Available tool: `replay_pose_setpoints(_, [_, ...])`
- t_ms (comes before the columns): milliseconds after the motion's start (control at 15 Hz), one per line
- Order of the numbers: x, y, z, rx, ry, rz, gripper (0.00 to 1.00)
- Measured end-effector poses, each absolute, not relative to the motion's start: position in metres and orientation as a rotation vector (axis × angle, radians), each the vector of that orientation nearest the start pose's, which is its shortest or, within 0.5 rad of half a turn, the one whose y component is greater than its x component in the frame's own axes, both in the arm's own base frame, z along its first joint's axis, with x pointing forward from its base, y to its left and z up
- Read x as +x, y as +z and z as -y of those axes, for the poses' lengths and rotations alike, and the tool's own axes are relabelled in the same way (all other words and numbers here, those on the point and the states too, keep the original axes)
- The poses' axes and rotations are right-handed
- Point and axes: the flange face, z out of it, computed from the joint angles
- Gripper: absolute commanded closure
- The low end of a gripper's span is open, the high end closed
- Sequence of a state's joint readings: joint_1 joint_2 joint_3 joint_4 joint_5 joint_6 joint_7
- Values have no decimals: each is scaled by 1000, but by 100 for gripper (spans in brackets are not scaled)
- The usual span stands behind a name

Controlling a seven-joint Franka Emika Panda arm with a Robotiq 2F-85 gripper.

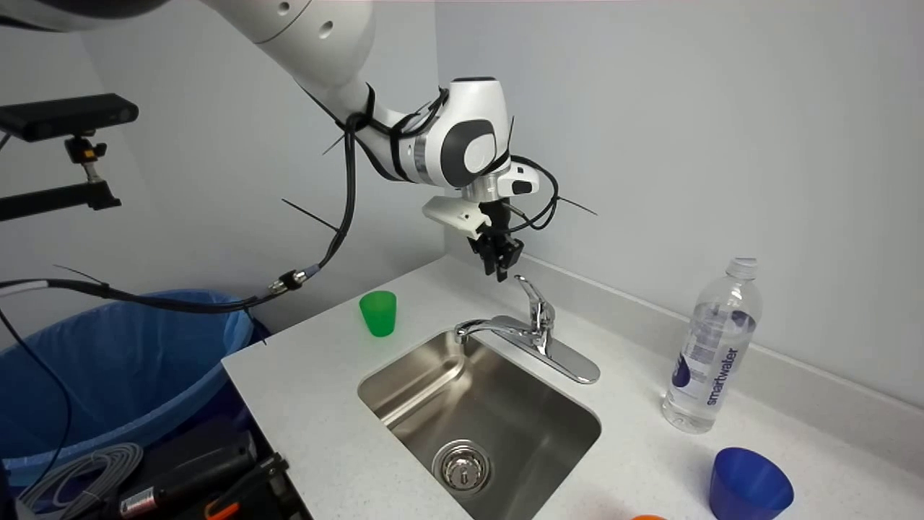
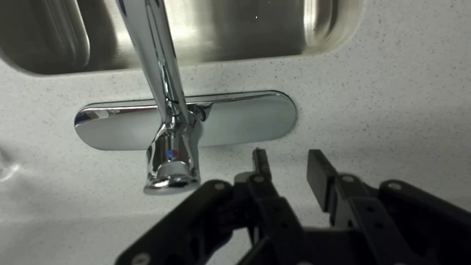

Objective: Pull the faucet handle up

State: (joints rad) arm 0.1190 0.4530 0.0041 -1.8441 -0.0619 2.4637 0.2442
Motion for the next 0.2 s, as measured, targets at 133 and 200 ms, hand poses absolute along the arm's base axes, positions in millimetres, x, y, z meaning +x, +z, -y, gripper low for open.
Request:
replay_pose_setpoints(133, [654, 295, -81, -3138, -266, -119, 65])
replay_pose_setpoints(200, [654, 294, -81, -3139, -262, -119, 65])
